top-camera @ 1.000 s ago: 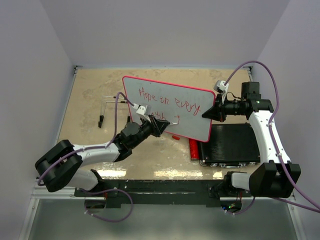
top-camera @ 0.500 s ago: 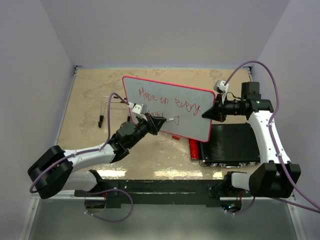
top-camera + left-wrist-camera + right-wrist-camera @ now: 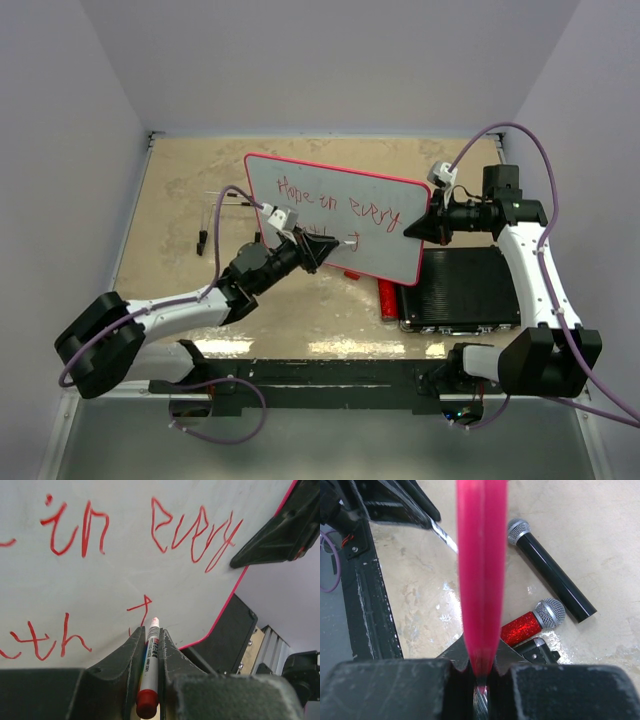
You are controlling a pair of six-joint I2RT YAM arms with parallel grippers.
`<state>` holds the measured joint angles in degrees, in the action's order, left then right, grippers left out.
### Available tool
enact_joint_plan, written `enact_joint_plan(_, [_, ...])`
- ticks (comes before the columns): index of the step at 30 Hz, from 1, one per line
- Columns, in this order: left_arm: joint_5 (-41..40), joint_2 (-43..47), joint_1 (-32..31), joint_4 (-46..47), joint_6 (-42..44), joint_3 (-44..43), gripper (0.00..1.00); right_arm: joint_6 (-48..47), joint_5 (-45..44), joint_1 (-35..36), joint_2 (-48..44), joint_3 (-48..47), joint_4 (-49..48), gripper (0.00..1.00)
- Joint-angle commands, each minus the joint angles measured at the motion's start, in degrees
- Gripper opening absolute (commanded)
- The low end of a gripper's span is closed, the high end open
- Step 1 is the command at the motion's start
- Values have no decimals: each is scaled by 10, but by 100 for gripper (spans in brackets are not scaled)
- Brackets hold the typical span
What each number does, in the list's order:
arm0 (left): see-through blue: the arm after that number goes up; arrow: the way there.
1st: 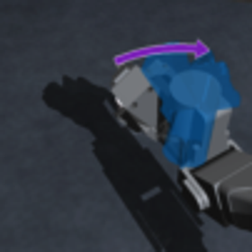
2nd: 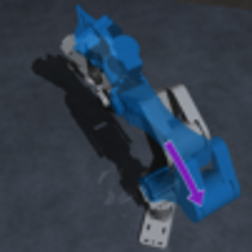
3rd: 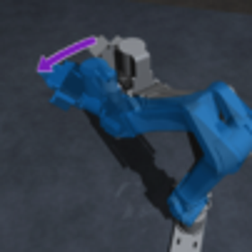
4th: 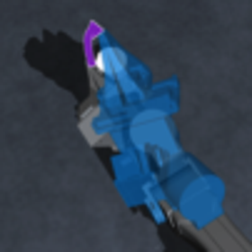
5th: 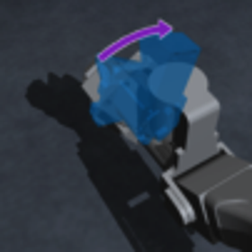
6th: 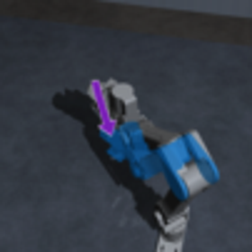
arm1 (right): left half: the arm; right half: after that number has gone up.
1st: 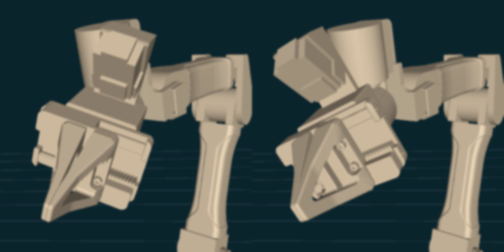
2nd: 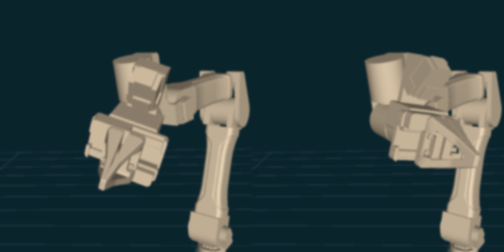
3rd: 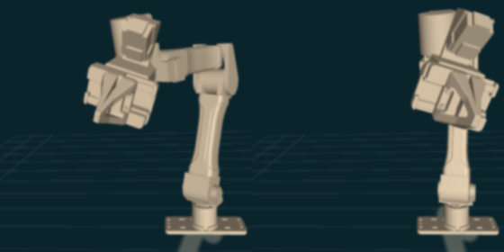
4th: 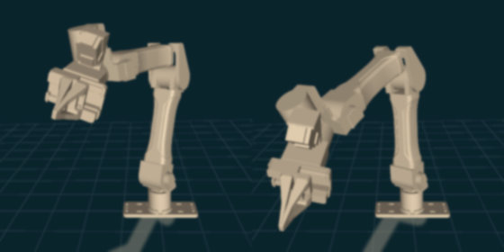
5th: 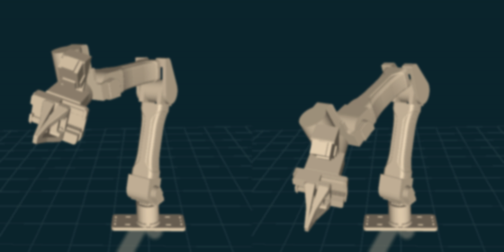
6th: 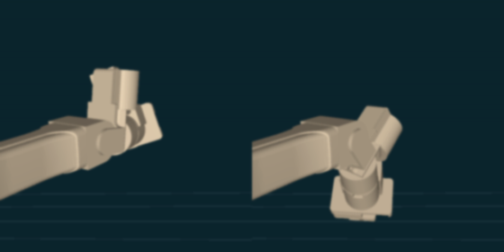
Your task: Write a sentence on the whiteboard
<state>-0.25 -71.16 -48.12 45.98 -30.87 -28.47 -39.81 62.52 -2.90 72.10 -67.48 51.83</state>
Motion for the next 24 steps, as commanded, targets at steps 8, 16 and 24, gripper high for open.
enact_joint_plan(8, [39, -72, 1, 52, -2, -47, 0, 3, 31, 5, -25, -5, -5, 0])
enact_joint_plan(16, [18, -72, 1, 53, -2, -49, 0, 2, 31, 5, -24, -4, -5, 0])
enact_joint_plan(24, [26, -79, 1, 56, 0, -63, 0, 2, 31, 5, -24, -4, -4, 0])
